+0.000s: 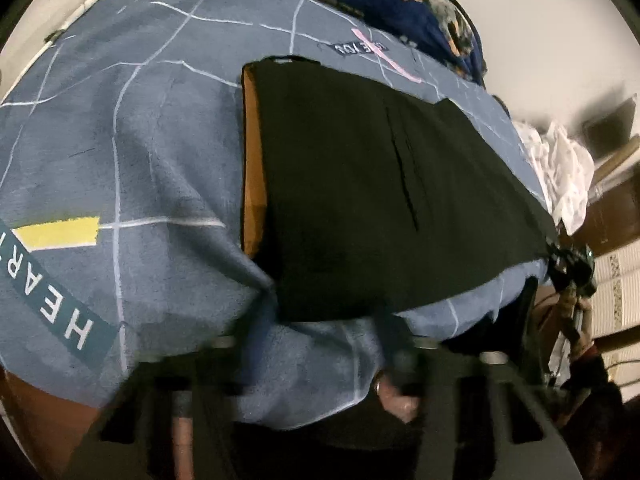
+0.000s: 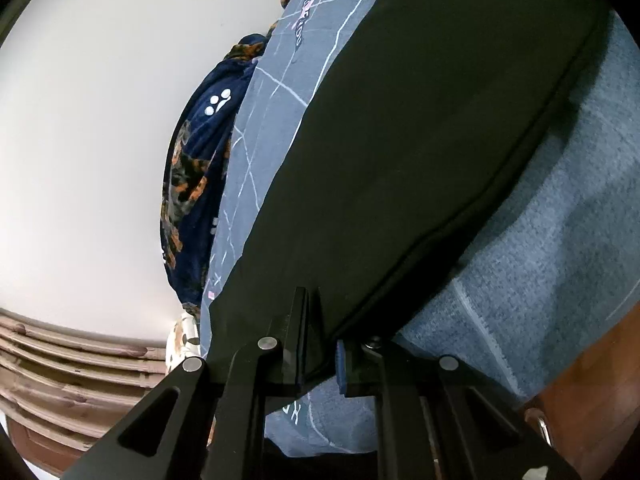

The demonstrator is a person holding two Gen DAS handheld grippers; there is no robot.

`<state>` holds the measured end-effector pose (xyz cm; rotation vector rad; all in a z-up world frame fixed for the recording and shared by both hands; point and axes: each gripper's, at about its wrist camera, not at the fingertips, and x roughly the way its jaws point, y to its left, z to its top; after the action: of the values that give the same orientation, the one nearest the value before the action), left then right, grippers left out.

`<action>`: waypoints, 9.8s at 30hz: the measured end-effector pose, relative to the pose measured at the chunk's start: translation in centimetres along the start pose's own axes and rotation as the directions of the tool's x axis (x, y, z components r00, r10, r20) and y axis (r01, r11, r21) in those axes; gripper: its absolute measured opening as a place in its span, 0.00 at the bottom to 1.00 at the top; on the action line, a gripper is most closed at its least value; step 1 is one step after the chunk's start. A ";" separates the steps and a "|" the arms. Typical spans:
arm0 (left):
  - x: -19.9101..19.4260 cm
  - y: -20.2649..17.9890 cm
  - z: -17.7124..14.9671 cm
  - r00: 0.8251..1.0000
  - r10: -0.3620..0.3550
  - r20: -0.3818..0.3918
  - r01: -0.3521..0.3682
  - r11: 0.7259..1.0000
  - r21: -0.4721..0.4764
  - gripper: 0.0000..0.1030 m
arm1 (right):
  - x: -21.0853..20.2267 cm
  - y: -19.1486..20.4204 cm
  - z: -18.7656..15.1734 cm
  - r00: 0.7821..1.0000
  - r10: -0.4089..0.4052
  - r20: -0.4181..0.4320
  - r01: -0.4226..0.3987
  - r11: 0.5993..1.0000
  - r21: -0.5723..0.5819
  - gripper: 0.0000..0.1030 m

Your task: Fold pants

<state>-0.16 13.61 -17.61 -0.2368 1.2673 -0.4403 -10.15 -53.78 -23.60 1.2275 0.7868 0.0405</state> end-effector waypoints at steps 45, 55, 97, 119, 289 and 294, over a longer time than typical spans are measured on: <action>1.5 -0.4 1.1 0.985 -0.174 0.005 0.172 0.967 -0.186 0.40 | 0.0 -0.8 0.3 1.000 0.020 0.008 -0.020 0.999 0.050 0.07; -1.6 -5.0 2.5 0.984 0.097 0.152 -0.091 0.995 -0.044 0.15 | 0.0 -0.8 0.2 1.000 0.019 0.015 -0.019 0.999 0.045 0.07; 2.3 -2.2 2.0 0.989 0.105 0.102 -0.101 0.994 -0.038 0.25 | -9.2 -7.1 6.0 0.920 -0.004 0.392 -0.053 0.990 0.134 0.02; 2.3 -1.9 1.8 0.991 0.062 0.115 -0.056 0.997 -0.055 0.34 | -12.4 -4.7 9.3 0.907 -0.041 0.419 0.000 0.995 0.097 0.04; -1.3 -3.7 3.3 0.968 0.050 0.244 -0.055 0.998 0.011 0.70 | 12.0 16.3 -11.3 0.924 0.021 -0.381 -0.200 0.877 -0.437 0.62; -1.5 -2.2 5.0 0.969 0.066 0.240 -0.084 0.994 0.066 0.70 | 11.7 16.3 -10.9 0.928 0.053 -0.369 -0.209 0.894 -0.397 0.62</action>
<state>3.81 11.98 -13.94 -0.1707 1.0197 -0.3818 -1.43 -33.77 -17.02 0.8538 0.9396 0.5355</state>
